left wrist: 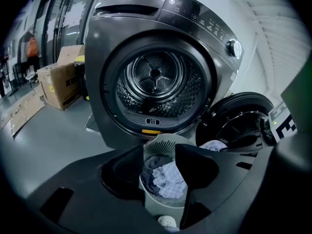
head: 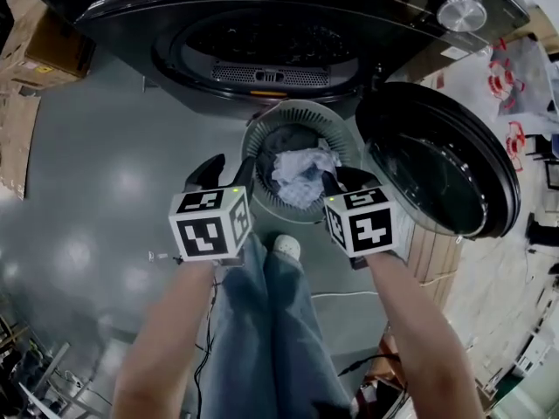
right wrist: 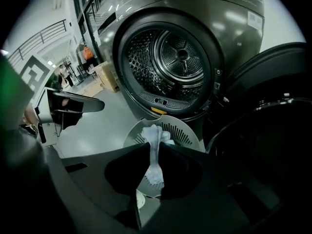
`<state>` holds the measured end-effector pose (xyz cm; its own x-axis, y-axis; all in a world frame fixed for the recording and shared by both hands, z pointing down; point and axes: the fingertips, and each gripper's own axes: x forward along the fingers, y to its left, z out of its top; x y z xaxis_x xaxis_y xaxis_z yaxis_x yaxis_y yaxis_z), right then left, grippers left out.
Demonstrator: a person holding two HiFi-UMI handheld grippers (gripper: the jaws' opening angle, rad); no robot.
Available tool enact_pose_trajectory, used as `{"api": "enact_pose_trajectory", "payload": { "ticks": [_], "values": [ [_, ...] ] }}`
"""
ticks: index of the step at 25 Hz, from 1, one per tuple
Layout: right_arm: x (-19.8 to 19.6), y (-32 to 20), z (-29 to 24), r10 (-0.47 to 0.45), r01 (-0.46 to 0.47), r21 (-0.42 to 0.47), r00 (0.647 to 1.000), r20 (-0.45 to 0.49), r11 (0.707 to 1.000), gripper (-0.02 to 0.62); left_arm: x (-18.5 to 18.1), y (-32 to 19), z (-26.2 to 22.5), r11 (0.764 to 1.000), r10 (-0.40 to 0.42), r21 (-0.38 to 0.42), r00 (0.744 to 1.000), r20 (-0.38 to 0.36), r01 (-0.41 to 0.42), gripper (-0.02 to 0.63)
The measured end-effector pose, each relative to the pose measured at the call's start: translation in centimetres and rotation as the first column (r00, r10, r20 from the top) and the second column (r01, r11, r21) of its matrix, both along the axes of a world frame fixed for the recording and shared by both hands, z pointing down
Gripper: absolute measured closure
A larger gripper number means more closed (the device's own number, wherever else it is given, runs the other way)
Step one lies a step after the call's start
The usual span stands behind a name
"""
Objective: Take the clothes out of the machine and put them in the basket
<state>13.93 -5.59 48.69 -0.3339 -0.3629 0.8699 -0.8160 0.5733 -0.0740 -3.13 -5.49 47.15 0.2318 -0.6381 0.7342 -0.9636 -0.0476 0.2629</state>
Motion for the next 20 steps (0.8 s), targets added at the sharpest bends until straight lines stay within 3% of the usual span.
{"api": "enact_pose_trajectory", "payload": {
  "ticks": [6, 9, 10, 20],
  "values": [
    [-0.2, 0.3, 1.1, 0.071, -0.071, -0.01, 0.997, 0.027, 0.997, 0.515, -1.1, 1.0, 0.6, 1.0, -0.017, -0.006, 1.0, -0.005, 0.017, 0.405],
    [-1.1, 0.7, 1.7, 0.068, -0.065, -0.057, 0.996, 0.054, 0.996, 0.31, -1.3, 1.1, 0.4, 1.0, -0.006, -0.008, 1.0, 0.001, 0.006, 0.405],
    [-1.3, 0.7, 1.8, 0.067, -0.063, -0.069, 0.996, 0.057, 0.996, 0.271, -1.3, 1.1, 0.2, 1.0, -0.003, -0.008, 1.0, 0.003, 0.003, 0.405],
    [-0.9, 0.7, -2.8, 0.121, -0.106, -0.153, 0.989, 0.087, 0.982, 0.253, 0.2, 1.0, -4.6, 0.999, 0.048, -0.011, 0.999, 0.024, -0.048, 0.405]
  ]
}}
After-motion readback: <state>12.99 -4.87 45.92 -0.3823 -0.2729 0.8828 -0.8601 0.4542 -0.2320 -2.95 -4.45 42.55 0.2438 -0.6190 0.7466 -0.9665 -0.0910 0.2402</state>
